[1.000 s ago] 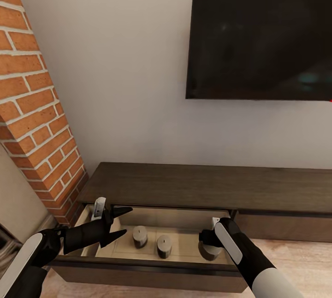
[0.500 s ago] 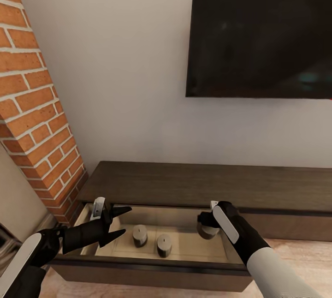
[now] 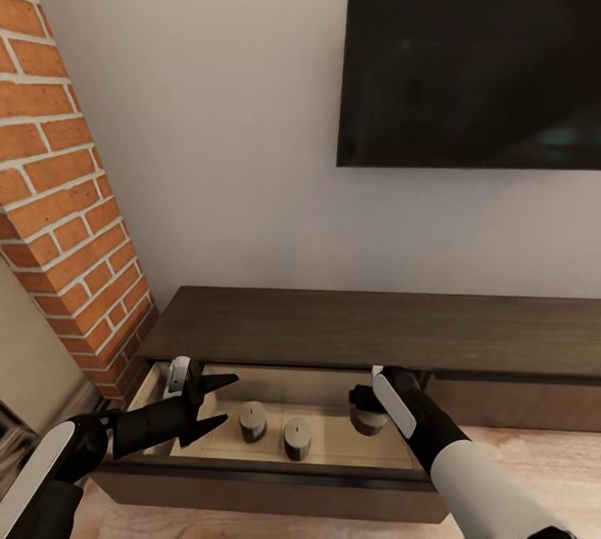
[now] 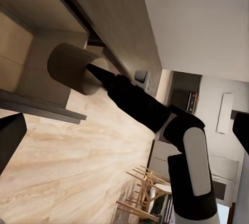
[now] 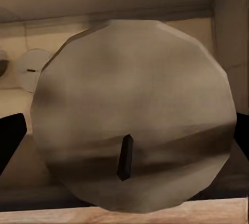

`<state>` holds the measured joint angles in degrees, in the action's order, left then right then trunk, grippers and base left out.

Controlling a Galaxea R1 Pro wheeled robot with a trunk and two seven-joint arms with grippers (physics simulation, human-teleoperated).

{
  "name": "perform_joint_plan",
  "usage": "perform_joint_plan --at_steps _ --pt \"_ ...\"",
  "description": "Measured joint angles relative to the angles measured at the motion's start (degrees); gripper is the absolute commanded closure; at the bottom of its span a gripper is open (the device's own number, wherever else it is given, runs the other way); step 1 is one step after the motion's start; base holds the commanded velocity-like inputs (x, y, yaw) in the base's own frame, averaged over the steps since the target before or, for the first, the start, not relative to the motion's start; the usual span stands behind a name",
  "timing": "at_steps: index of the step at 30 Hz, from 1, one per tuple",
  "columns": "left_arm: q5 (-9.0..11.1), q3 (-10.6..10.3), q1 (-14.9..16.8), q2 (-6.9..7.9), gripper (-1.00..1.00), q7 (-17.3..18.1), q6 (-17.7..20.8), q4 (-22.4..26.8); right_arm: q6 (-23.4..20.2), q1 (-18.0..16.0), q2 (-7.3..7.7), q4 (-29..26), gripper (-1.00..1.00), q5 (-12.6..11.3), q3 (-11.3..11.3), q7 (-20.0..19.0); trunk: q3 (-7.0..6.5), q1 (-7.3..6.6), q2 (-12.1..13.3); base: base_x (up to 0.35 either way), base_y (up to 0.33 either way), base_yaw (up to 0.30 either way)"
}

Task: Place each of the two pumpkins and all three candles from the living room inside a cabinet in the living room (use any cabinet), then make sure every cabinet is closed, and position the cauldron so it is next to a table in the living room.

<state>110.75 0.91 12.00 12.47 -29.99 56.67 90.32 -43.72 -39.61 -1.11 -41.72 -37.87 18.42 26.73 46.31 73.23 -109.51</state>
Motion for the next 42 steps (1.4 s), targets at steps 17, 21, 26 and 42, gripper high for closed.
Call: perform_joint_plan --at_steps 17,21,26,42 --pt "5.06 -3.10 0.00 0.17 -1.00 5.39 0.55 0.61 4.82 -0.85 -3.49 4.95 1.00 4.49 0.04 -0.66 3.05 3.73 -6.82 0.000 0.000 0.000" --pt "5.15 -3.36 0.00 0.22 -1.00 7.15 0.61 0.62 4.55 -0.86 -3.49 4.91 1.00 4.50 0.05 -0.77 3.77 4.61 -8.42 0.000 0.000 0.000" --pt "5.19 -3.42 0.00 0.24 -1.00 7.79 0.61 0.62 4.35 -0.86 -3.46 4.94 1.00 4.57 0.06 -0.75 3.95 4.84 -8.84 0.000 0.000 0.000" --pt "5.19 -3.39 -0.49 0.24 -1.00 7.87 0.56 0.60 4.29 -0.86 -3.41 5.39 1.00 4.38 0.05 -0.72 3.95 4.82 -8.84 0.101 0.000 0.000"
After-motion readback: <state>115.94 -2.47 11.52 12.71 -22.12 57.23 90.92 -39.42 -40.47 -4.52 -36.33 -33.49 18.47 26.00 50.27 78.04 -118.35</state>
